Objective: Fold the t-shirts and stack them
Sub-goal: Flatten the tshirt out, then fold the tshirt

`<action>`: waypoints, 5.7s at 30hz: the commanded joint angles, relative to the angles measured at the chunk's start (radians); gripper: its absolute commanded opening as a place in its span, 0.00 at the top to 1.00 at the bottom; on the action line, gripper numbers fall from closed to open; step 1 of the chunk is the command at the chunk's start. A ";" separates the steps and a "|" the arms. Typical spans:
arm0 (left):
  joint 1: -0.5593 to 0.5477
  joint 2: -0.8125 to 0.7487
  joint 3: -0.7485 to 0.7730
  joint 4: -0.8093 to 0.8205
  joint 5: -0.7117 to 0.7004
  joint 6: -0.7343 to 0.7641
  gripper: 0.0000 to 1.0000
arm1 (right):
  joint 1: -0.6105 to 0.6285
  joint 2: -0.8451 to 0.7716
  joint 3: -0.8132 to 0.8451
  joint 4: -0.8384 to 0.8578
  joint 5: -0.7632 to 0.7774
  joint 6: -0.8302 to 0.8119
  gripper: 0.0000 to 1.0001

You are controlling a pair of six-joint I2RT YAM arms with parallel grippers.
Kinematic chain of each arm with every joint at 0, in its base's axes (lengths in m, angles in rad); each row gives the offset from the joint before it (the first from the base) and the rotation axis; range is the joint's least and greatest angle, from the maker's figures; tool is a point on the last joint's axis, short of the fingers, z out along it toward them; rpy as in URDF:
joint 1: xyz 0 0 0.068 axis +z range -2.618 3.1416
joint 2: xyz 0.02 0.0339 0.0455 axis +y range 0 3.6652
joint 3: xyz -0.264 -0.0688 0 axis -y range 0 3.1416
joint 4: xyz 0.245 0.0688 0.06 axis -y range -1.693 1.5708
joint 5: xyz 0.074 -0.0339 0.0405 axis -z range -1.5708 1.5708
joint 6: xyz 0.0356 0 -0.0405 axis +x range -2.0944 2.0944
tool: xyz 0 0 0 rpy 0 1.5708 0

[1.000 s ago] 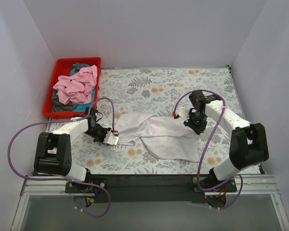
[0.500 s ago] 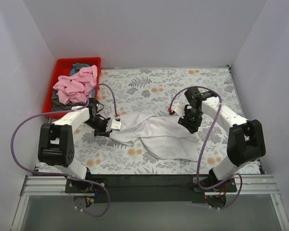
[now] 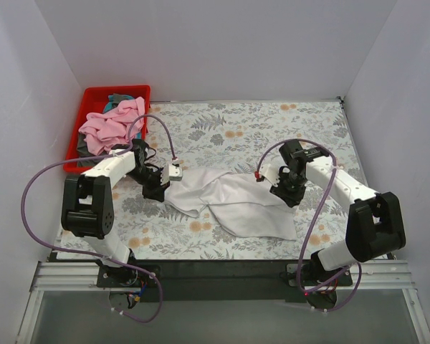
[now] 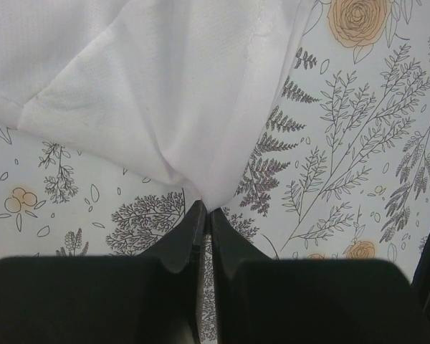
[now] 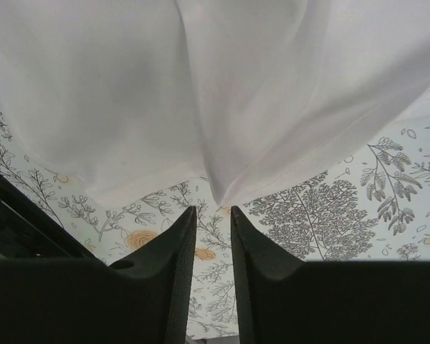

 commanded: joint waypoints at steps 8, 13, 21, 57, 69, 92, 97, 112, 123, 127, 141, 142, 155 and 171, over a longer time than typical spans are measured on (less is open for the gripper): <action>0.003 -0.007 0.026 -0.009 0.002 -0.030 1.00 | -0.002 0.005 -0.060 0.102 0.019 -0.005 0.62; 0.003 0.003 0.034 -0.012 0.007 -0.043 1.00 | -0.002 0.031 -0.080 0.123 0.030 -0.009 0.62; 0.003 0.013 0.034 -0.007 0.001 -0.048 1.00 | -0.002 0.017 -0.132 0.138 0.040 -0.017 0.64; 0.056 -0.081 0.917 0.500 -0.269 -1.180 1.00 | -0.142 0.003 0.909 0.390 0.456 -0.147 0.99; -0.070 -0.199 0.919 0.536 -0.377 -1.125 1.00 | -0.145 -0.055 0.903 0.674 0.573 -0.261 0.99; -0.069 -0.849 0.684 0.519 -0.279 -1.174 1.00 | -0.142 -0.679 0.717 0.648 0.326 -0.127 0.99; -0.063 -0.834 0.769 0.429 -0.346 -1.120 1.00 | -0.142 -0.728 0.702 0.594 0.276 -0.130 0.99; -0.063 -0.791 0.160 0.516 -0.262 -1.111 1.00 | -0.142 -0.758 0.005 0.704 0.133 -0.222 0.99; -0.067 -0.295 0.014 0.829 -0.317 -1.100 1.00 | -0.151 -0.353 -0.277 1.011 0.115 -0.267 0.99; -0.067 -0.004 0.193 0.841 -0.355 -1.084 1.00 | -0.185 -0.146 -0.211 1.074 0.087 -0.262 0.99; -0.067 0.379 0.551 0.784 -0.414 -1.053 1.00 | -0.282 0.273 0.110 1.079 0.055 -0.255 0.99; -0.067 0.365 0.543 0.778 -0.397 -1.057 1.00 | -0.282 0.273 0.113 1.074 0.049 -0.255 0.99; -0.098 0.080 0.327 0.527 -0.285 -1.122 1.00 | -0.318 0.165 0.035 0.985 -0.033 -0.278 0.99; -0.227 -0.191 0.143 0.162 -0.202 -1.146 1.00 | -0.346 0.080 -0.043 0.836 -0.085 -0.396 0.99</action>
